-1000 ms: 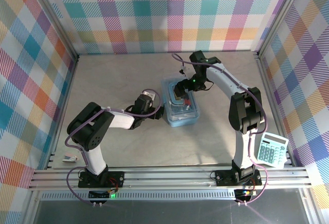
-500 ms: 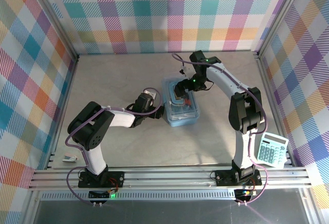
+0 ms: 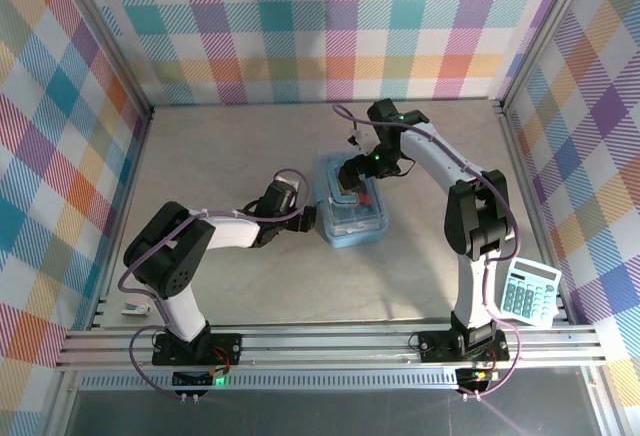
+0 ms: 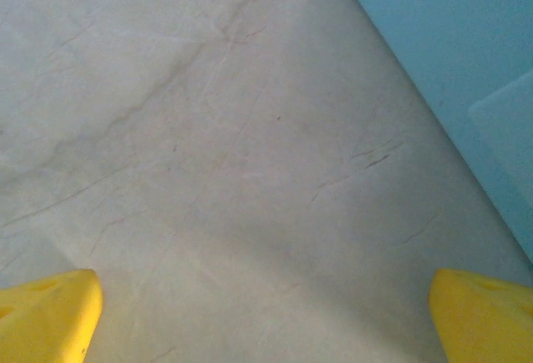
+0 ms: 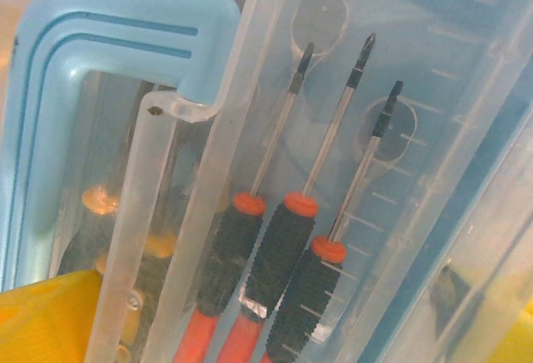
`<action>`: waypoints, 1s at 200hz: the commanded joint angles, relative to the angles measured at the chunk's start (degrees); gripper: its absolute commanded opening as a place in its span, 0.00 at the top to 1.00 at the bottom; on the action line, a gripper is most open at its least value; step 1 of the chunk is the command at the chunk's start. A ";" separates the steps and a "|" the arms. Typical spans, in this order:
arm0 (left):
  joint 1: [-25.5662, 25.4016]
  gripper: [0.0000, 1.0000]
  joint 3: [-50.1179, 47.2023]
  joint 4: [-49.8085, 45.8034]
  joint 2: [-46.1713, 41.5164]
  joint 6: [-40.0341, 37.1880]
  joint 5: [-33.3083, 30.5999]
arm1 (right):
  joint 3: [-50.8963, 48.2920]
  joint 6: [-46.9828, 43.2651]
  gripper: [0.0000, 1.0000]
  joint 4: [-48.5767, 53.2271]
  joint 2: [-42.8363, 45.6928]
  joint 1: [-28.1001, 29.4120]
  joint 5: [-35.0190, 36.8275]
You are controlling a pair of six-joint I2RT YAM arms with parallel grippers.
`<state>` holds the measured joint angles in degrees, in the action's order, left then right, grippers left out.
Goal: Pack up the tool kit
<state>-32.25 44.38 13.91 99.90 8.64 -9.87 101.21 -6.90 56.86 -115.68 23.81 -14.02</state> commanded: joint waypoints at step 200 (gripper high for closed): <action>2.02 0.00 9.76 -10.55 -0.60 1.55 1.11 | -0.84 -2.08 0.01 5.71 -0.78 2.29 -5.30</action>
<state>-29.80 52.64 4.43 101.41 10.92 -10.96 101.19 -7.38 58.22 -115.68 24.88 -15.07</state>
